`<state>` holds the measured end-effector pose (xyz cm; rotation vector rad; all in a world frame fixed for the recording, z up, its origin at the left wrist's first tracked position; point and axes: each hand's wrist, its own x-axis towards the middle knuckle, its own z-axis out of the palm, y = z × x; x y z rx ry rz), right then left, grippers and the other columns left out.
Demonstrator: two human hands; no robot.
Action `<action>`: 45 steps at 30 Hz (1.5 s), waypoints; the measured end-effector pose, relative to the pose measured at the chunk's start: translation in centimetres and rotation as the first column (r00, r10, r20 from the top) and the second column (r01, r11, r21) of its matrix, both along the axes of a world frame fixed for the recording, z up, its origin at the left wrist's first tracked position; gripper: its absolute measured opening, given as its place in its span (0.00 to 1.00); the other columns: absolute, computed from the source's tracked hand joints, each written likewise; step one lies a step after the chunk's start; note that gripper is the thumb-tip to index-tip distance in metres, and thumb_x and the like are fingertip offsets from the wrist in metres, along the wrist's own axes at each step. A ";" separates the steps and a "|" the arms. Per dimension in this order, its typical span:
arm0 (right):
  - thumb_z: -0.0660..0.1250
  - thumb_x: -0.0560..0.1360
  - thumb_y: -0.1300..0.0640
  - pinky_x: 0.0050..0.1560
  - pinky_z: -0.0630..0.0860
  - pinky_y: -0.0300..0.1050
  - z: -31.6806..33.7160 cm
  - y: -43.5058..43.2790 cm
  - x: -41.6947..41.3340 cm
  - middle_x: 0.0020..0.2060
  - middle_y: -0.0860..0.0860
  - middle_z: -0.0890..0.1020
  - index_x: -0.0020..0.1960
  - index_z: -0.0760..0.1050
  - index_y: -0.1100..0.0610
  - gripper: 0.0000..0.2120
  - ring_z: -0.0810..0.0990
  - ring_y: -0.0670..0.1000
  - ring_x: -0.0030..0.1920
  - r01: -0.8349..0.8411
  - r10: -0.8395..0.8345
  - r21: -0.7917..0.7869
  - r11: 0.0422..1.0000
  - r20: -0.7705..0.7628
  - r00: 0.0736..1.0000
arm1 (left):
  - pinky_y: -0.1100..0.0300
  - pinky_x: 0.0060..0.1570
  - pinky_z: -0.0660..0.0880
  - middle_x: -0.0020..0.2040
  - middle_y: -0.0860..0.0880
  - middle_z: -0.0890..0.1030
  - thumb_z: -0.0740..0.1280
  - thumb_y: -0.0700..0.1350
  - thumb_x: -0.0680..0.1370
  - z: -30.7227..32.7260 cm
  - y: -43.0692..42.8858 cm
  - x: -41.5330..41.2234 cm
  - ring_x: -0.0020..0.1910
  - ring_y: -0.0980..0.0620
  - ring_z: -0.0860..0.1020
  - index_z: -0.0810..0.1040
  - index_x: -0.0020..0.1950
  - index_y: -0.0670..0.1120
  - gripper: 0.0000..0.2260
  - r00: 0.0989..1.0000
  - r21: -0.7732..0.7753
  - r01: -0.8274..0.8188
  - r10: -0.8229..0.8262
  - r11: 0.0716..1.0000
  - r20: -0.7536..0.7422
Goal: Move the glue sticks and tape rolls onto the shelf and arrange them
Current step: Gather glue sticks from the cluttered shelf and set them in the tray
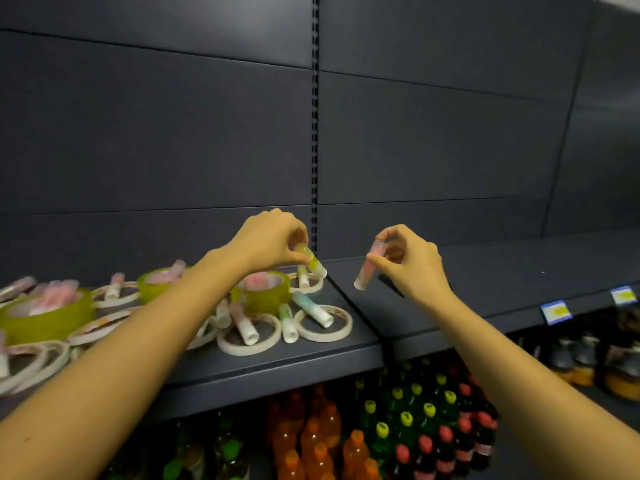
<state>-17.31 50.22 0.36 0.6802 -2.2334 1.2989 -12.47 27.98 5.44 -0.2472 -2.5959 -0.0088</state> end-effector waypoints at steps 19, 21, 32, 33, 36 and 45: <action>0.70 0.72 0.59 0.46 0.75 0.42 -1.0 11.3 -11.3 0.42 0.44 0.79 0.52 0.76 0.53 0.09 0.79 0.44 0.41 0.012 -0.012 0.003 1.000 -0.025 1.000 | 0.58 0.38 0.69 0.50 0.48 0.82 0.67 0.50 0.76 -2.9 12.6 -13.2 0.42 0.49 0.75 0.80 0.54 0.46 0.11 0.995 0.135 -0.103 0.100 0.985 0.027; 0.70 0.72 0.59 0.43 0.74 0.39 -0.7 10.9 -12.9 0.42 0.44 0.79 0.52 0.76 0.53 0.09 0.78 0.43 0.40 -0.005 0.006 0.012 1.000 -0.029 1.000 | 0.58 0.38 0.69 0.51 0.48 0.82 0.67 0.50 0.76 -2.8 12.6 -14.7 0.43 0.48 0.76 0.80 0.54 0.45 0.11 0.991 0.121 -0.131 0.127 0.984 0.040; 0.71 0.72 0.59 0.45 0.75 0.40 -1.3 8.8 -19.1 0.44 0.47 0.80 0.54 0.74 0.53 0.12 0.80 0.47 0.42 -0.099 0.103 0.107 0.989 -0.030 0.994 | 0.57 0.40 0.71 0.54 0.48 0.82 0.67 0.50 0.75 -3.7 12.2 -19.4 0.49 0.45 0.79 0.80 0.55 0.45 0.12 0.974 0.136 -0.200 0.182 0.970 0.133; 0.71 0.72 0.59 0.44 0.75 0.40 -1.4 8.6 -19.5 0.44 0.47 0.80 0.54 0.74 0.52 0.12 0.80 0.47 0.43 -0.108 0.111 0.109 0.988 -0.029 0.993 | 0.57 0.40 0.71 0.53 0.48 0.82 0.68 0.50 0.75 -3.7 12.2 -19.6 0.48 0.45 0.79 0.80 0.55 0.45 0.12 0.974 0.144 -0.202 0.182 0.969 0.137; 0.71 0.72 0.59 0.44 0.75 0.40 -1.5 8.3 -20.5 0.44 0.47 0.80 0.54 0.74 0.52 0.13 0.80 0.47 0.43 -0.129 0.132 0.114 0.985 -0.024 0.991 | 0.58 0.39 0.71 0.52 0.48 0.82 0.68 0.49 0.75 -3.6 12.4 -20.3 0.48 0.46 0.78 0.81 0.53 0.45 0.12 0.971 0.151 -0.210 0.189 0.966 0.145; 0.70 0.72 0.59 0.47 0.79 0.46 -1.8 8.1 -22.6 0.42 0.47 0.80 0.54 0.73 0.52 0.13 0.81 0.48 0.43 -0.205 0.206 0.142 0.968 0.003 0.978 | 0.57 0.40 0.71 0.51 0.47 0.81 0.67 0.49 0.75 -3.0 13.5 -21.2 0.48 0.46 0.78 0.81 0.55 0.45 0.12 0.959 0.147 -0.246 0.219 0.958 0.179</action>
